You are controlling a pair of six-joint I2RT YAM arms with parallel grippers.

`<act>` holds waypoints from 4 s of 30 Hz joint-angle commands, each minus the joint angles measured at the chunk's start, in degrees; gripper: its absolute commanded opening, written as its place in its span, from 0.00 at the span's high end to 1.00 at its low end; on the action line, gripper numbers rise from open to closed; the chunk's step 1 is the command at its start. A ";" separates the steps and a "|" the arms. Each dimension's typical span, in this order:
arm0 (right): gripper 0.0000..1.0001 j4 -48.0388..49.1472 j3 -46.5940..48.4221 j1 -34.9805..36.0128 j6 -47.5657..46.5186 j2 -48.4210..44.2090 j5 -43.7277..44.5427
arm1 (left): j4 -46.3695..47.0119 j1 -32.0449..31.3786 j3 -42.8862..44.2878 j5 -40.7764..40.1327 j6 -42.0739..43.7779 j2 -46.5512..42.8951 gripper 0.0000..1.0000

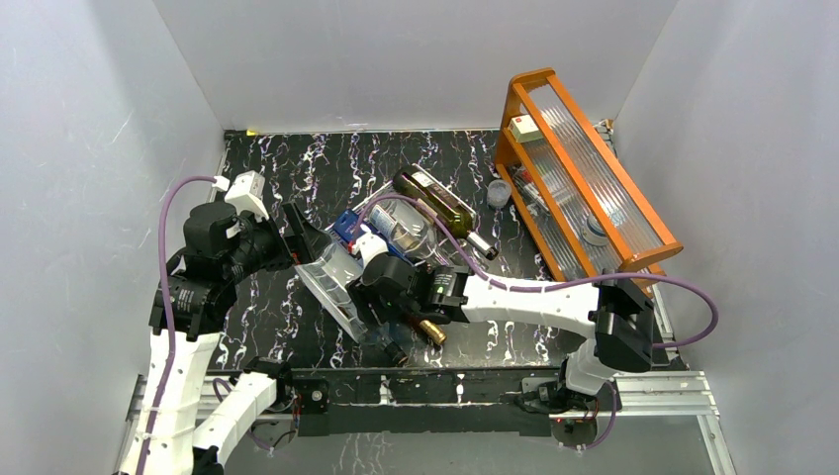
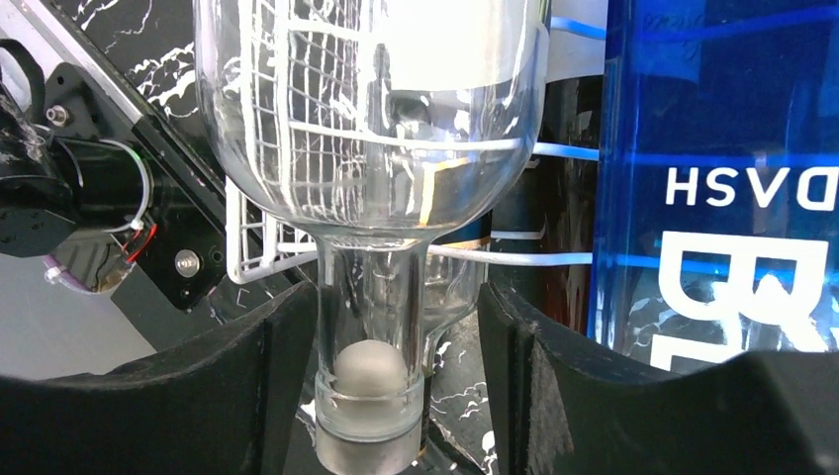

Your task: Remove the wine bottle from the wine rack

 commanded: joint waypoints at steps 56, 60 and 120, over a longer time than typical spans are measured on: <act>0.65 11.43 6.65 -17.70 27.73 -4.28 -34.72 | 15.15 -2.25 -18.06 37.43 54.24 -16.46 0.02; 0.62 12.47 6.49 -18.69 28.48 -4.28 -36.17 | 16.72 -2.23 -21.83 41.74 60.84 -16.16 0.02; 0.02 18.30 6.57 -28.93 26.89 -10.04 -41.39 | 53.86 -3.97 -37.62 35.00 47.76 -15.36 0.67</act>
